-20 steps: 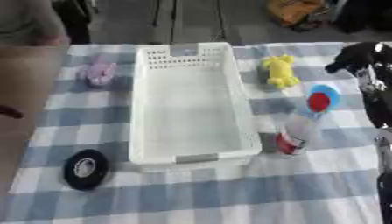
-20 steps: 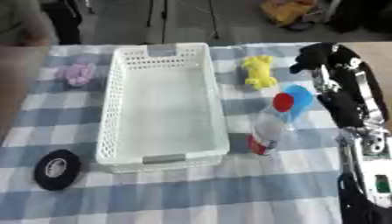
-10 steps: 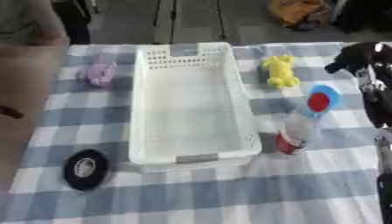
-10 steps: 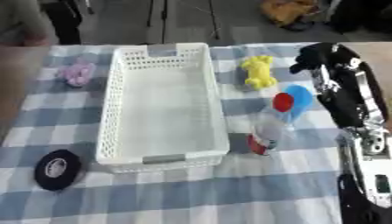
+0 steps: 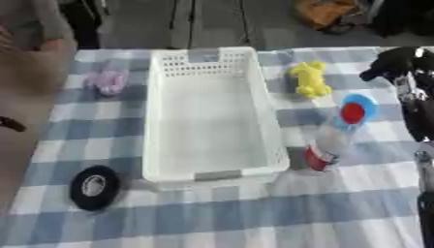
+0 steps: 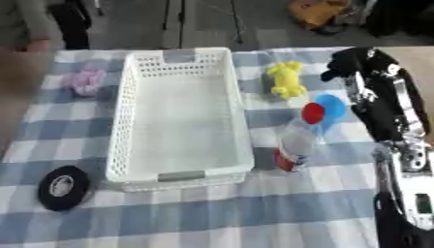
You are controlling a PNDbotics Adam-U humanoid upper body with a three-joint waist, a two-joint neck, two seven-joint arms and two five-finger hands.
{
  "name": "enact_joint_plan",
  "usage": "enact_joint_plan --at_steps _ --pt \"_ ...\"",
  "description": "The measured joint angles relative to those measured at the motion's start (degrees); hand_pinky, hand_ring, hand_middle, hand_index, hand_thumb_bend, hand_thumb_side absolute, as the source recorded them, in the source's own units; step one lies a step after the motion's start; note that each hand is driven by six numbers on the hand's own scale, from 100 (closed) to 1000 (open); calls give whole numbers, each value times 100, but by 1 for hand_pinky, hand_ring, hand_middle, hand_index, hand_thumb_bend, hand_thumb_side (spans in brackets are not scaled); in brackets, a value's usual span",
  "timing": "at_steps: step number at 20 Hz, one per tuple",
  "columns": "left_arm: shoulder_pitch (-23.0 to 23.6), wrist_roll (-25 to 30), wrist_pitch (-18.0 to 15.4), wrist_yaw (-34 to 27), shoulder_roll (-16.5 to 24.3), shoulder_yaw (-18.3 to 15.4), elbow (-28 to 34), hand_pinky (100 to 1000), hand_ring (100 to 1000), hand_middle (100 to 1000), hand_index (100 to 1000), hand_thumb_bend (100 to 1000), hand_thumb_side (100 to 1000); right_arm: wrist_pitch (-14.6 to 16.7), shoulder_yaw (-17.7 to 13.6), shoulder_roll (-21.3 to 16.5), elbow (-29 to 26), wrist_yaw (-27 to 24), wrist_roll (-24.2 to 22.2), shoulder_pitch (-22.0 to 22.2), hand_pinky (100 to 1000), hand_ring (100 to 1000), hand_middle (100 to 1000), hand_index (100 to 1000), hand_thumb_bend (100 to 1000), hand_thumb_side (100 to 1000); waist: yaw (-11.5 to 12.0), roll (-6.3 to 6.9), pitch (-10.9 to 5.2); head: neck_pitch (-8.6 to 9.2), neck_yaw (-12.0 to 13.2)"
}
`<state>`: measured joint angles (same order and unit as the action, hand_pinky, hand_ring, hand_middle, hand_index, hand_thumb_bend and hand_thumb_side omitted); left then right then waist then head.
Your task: Pick up objects on the table and place them in the box.
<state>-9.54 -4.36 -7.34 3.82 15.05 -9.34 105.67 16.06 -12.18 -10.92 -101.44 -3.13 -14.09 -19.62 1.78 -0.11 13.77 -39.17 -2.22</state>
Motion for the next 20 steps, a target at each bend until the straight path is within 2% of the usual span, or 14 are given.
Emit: enact_joint_plan --at_steps 4,10,11,14,15,20 --pt "0 1 0 1 0 0 0 448 929 873 867 574 943 -21 0 -6 2 28 -27 -8 618 525 548 682 166 471 6 0 0 1 0" --pt "0 26 5 10 0 5 -5 446 930 876 867 575 944 -49 -17 -137 246 346 -268 -186 623 543 563 742 243 470 7 0 0 -2 -12" --pt "0 36 7 12 0 7 -6 445 931 876 867 575 945 -41 -20 -161 327 453 -320 -219 649 563 585 774 290 468 7 0 0 -3 -22" --pt "0 60 5 16 1 30 -8 445 931 876 867 575 945 58 -57 -209 570 893 -455 -306 655 569 592 780 301 467 7 0 0 -11 -72" --pt "0 65 4 17 1 34 -9 444 931 876 867 575 945 102 -61 -209 633 1043 -478 -316 734 623 653 819 386 486 7 0 0 -15 -91" --pt "0 98 7 18 1 36 -25 444 931 876 867 574 945 394 -131 -249 974 2129 -590 -329 772 656 681 831 472 482 -9 0 0 -143 -342"
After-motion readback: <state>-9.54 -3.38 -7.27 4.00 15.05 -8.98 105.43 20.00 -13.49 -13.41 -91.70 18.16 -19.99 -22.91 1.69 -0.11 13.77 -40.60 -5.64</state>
